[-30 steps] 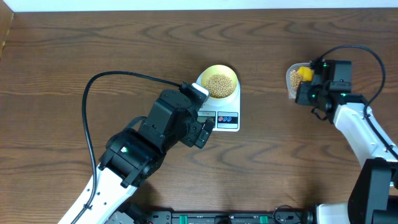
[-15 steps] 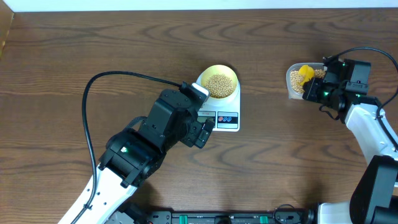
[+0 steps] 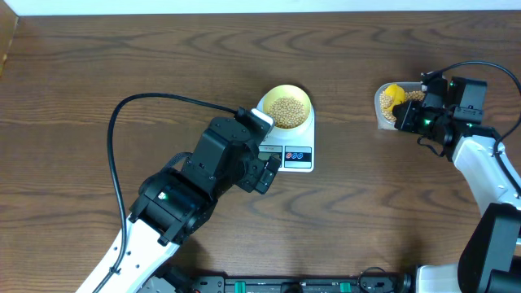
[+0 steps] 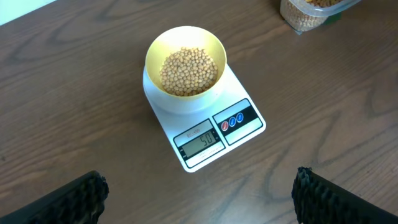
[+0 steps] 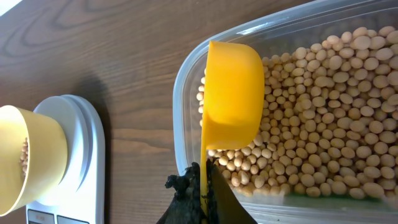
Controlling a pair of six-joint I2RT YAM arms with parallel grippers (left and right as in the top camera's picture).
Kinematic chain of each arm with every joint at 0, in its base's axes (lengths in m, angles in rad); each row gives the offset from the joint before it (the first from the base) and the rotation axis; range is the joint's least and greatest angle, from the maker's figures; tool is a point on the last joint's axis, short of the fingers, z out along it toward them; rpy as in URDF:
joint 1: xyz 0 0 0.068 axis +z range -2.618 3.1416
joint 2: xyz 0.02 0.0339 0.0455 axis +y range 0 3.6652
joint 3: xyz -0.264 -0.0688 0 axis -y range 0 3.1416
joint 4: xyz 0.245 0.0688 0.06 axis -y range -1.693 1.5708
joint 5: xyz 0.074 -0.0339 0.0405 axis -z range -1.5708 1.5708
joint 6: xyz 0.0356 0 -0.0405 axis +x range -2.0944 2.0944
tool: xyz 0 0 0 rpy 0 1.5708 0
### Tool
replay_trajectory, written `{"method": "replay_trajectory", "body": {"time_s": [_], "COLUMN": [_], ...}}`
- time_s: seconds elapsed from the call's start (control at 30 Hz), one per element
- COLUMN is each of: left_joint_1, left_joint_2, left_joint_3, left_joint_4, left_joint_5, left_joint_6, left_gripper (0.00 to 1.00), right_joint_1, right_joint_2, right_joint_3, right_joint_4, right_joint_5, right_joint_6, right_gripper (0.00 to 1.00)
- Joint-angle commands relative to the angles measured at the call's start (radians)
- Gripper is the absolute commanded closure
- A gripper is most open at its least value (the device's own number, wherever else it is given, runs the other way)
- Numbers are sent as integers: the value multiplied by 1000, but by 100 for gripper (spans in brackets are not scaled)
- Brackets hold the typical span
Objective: Scoop item into bowl and weigh 50g on scale
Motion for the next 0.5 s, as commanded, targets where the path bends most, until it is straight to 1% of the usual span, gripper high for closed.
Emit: {"method": "replay_trajectory", "body": {"time_s": [0.0,0.47], "left_joint_1": [4,4], "left_joint_2": [5,5], "left_joint_3": [0,0], "left_joint_4": [-3,-3], "left_joint_5": [9,9], "left_joint_6": [17,17], "left_gripper": [3,3], "right_joint_1": [-14,-71], "right_joint_2": [6,6], "right_joint_3": [0,0], "right_joint_4": [-8,-21], "right_joint_5": [-24,-29], "right_joint_6": [-14,-15], "right_gripper": [99,99]}}
